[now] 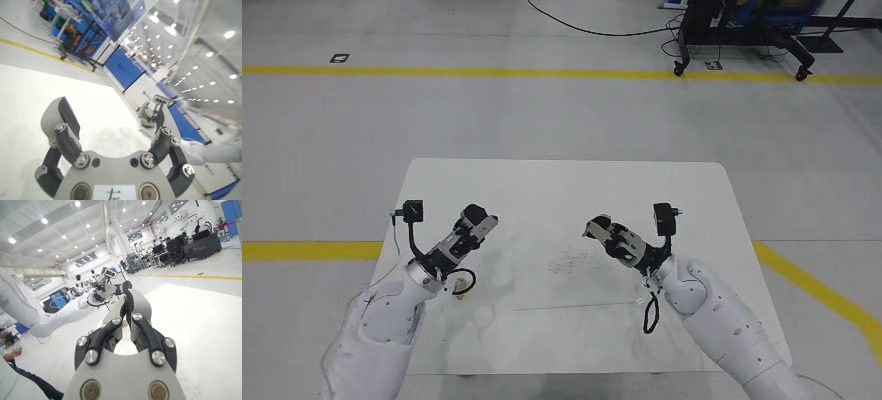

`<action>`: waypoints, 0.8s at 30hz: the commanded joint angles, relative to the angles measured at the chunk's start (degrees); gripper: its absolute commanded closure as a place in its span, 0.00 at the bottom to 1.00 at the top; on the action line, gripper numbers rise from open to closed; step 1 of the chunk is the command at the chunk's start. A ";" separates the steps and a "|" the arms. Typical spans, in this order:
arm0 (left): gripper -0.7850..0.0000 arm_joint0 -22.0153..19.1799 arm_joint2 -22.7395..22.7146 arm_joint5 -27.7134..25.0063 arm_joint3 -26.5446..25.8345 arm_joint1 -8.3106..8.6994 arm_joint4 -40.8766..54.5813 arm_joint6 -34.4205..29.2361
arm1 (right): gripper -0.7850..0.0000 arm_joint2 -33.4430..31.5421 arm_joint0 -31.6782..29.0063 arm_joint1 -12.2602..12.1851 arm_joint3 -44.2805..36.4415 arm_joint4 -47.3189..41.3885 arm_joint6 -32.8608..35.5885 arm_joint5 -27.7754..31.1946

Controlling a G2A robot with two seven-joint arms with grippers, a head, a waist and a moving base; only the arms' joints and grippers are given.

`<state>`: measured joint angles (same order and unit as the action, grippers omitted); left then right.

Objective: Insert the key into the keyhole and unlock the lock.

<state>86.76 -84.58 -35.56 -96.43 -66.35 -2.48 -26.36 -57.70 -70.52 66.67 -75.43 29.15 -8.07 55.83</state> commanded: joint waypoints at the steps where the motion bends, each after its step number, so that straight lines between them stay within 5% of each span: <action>1: 0.00 -2.00 1.90 -0.79 1.63 0.02 5.98 -4.38 | 1.00 1.59 1.72 0.64 0.46 -2.53 0.66 -0.93; 9: 0.00 -8.86 8.17 1.69 1.98 0.51 16.21 -24.40 | 1.00 5.69 5.77 3.26 3.88 -2.45 -2.48 -2.91; 12: 0.00 -10.98 10.06 1.28 2.71 0.56 13.58 -27.29 | 1.00 6.17 6.29 3.88 5.17 -1.71 -3.87 -2.60; 13: 0.04 -11.40 10.62 1.34 3.30 0.44 14.28 -26.49 | 1.00 6.30 6.37 4.06 5.63 -1.56 -4.19 -2.56; 14: 0.29 -11.71 10.92 1.31 3.71 0.37 14.60 -26.09 | 1.00 6.35 6.44 4.17 5.91 -1.45 -4.40 -2.57; 16: 0.53 -12.58 11.46 1.02 5.00 0.26 14.11 -24.88 | 1.00 6.51 6.53 4.47 6.60 -1.34 -4.84 -2.21; 24: 0.62 -13.55 12.52 1.05 6.40 0.44 9.43 -23.87 | 1.00 6.36 6.62 5.29 8.66 -1.87 -5.28 -0.41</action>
<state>73.19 -72.13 -34.69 -89.98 -65.94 7.89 -50.54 -51.31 -63.94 71.89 -66.90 27.37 -13.44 55.24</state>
